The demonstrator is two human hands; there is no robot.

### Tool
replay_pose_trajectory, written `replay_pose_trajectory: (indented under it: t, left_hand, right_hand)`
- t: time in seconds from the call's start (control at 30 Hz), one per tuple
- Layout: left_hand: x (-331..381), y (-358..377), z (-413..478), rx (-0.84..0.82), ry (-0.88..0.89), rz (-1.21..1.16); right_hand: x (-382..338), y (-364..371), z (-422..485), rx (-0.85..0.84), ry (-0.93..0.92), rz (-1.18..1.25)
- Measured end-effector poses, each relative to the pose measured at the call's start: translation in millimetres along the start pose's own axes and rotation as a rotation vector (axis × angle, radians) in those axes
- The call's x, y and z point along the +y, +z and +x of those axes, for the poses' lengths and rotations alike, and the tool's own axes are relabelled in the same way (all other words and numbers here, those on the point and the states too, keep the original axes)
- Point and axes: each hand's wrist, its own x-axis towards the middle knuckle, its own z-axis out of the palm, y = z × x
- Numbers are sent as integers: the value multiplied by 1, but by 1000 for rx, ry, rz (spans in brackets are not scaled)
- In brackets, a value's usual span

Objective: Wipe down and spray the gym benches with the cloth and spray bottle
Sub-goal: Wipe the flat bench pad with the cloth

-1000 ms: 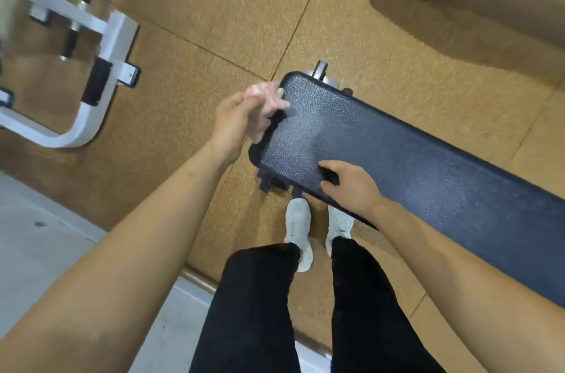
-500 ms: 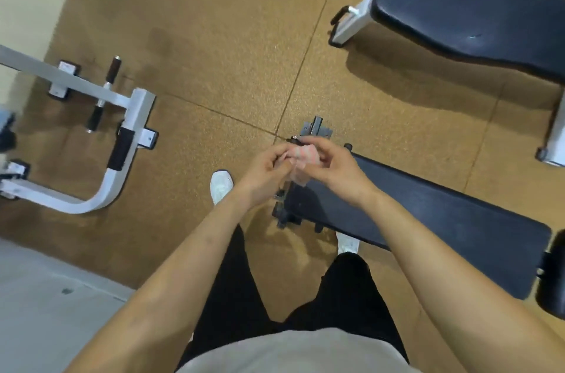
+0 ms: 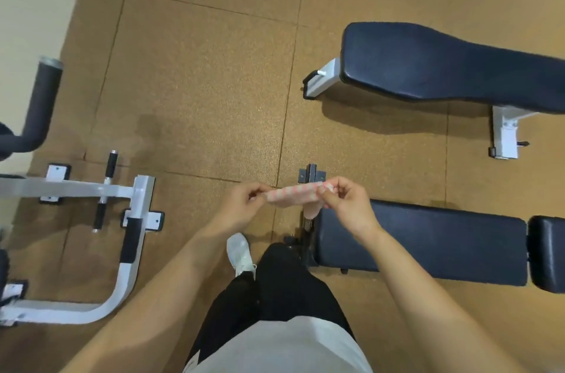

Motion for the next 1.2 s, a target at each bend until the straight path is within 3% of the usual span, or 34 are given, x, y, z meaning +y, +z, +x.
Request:
replay_pose_trajectory:
  t: [0.17,0.4,0.6,1.03,1.2]
  left_hand:
    - [41,-4,71,-92,27,102]
    - [114,-7,203,-142,-98,-48]
    - [167,-12,329,-196,-101,25]
    - [224,15,604,-523,163,376]
    - [229,40,684,-540,201,449]
  right_hand:
    - [-10,-35,34,162,57,68]
    - [-21,-79,126,295,178,194]
    - [-50,-117,215,377,224,40]
    - [-53,-179,433,533,360,-161]
    - [-37,-190,501,606,426,-120]
